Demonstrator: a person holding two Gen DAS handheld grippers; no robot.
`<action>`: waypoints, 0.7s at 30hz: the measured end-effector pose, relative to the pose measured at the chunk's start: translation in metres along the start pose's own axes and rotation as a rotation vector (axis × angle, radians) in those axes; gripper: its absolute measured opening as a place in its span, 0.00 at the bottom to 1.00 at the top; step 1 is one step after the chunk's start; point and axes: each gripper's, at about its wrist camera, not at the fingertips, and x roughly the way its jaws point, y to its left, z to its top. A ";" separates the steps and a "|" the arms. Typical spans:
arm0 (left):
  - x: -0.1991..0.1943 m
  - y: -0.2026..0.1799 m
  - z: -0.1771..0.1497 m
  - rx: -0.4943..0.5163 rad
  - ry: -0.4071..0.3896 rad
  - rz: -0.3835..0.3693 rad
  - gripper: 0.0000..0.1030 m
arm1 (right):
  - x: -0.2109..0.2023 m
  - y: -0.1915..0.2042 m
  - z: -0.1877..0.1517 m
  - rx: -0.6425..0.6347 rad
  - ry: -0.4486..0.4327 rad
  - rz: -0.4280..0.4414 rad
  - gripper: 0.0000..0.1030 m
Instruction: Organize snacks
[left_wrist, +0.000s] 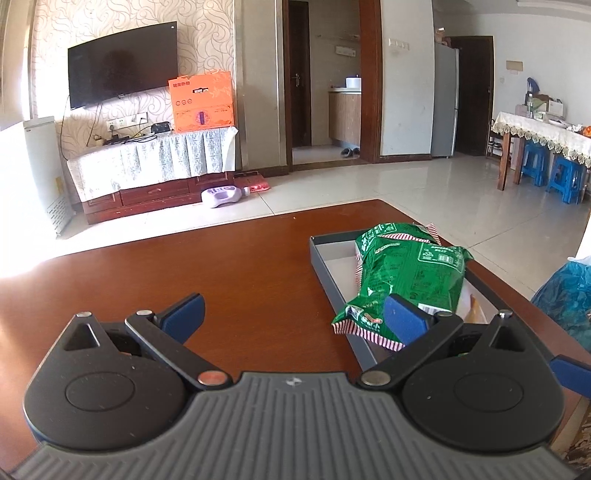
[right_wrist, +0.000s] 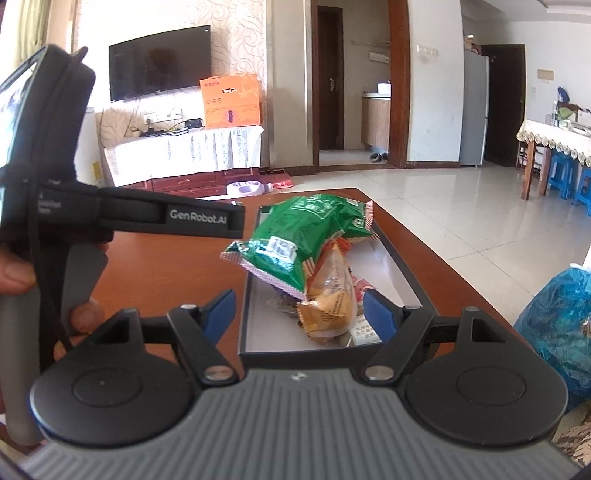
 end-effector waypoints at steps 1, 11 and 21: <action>-0.004 0.000 -0.002 0.001 -0.006 0.002 1.00 | -0.001 0.002 -0.001 -0.006 -0.001 0.002 0.75; -0.040 -0.021 -0.025 0.120 -0.028 0.034 1.00 | -0.015 0.015 -0.005 -0.041 0.014 0.022 0.75; -0.067 -0.025 -0.041 0.105 -0.019 -0.016 1.00 | -0.034 0.016 -0.008 -0.032 0.057 -0.001 0.75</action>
